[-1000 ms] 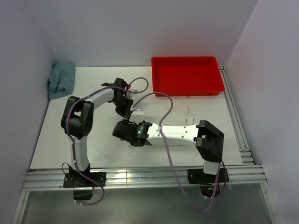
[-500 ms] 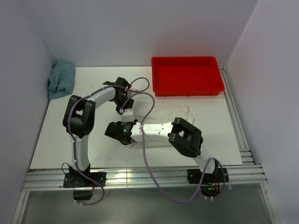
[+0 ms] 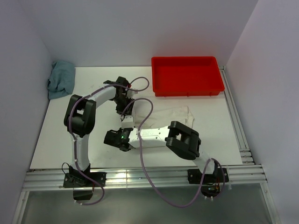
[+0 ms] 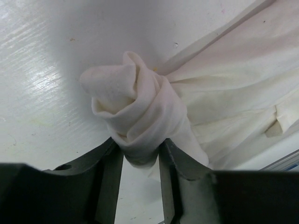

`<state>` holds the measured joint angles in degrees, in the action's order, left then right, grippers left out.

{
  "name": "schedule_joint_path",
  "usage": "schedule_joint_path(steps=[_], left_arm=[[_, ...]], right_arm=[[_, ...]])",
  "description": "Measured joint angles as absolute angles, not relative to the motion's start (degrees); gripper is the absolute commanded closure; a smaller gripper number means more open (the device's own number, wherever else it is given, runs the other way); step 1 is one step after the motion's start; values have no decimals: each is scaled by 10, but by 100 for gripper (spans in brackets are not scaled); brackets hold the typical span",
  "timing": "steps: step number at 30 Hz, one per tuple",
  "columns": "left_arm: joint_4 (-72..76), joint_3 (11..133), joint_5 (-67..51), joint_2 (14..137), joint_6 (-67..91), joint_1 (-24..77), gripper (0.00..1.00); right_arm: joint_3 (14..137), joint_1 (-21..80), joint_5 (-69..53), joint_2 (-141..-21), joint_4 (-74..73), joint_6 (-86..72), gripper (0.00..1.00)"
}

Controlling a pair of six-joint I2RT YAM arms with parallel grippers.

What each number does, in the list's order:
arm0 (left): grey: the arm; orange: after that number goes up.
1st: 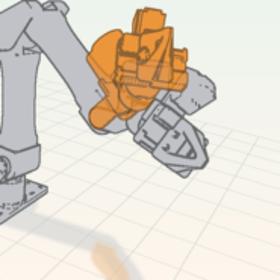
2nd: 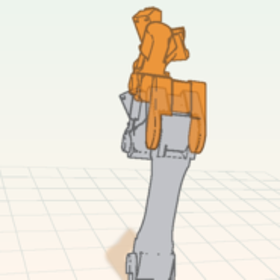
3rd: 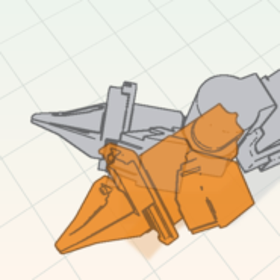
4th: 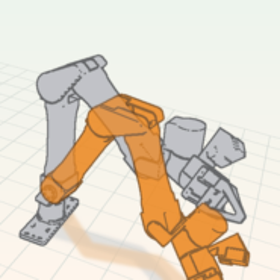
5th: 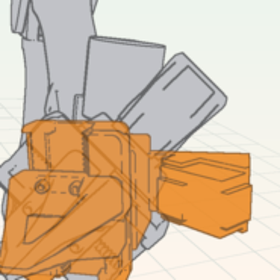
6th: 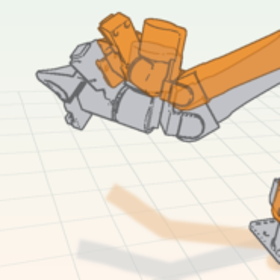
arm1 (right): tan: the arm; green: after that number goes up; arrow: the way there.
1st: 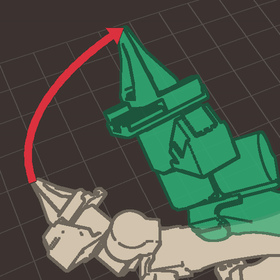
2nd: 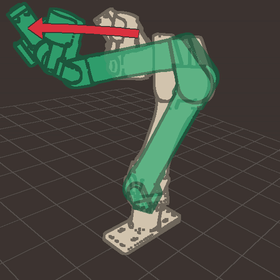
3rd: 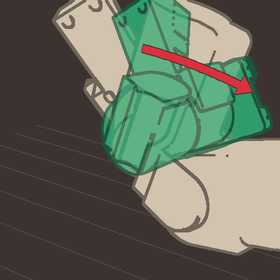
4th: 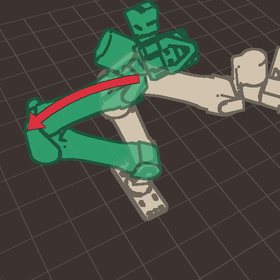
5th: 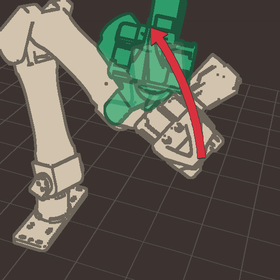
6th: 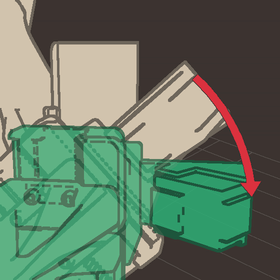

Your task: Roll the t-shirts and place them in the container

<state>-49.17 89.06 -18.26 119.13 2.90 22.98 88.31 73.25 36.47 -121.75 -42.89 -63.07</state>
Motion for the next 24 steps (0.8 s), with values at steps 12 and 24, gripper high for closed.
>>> schedule_joint_path(steps=[12, 24], left_arm=[[-487, 905, -208, 1198, 25, 227, 26], [-464, 911, -404, 1167, -52, 155, 18]], right_arm=[[655, 730, 333, -1079, -211, -679, 70], [337, 676, 203, -961, 243, -752, 71]])
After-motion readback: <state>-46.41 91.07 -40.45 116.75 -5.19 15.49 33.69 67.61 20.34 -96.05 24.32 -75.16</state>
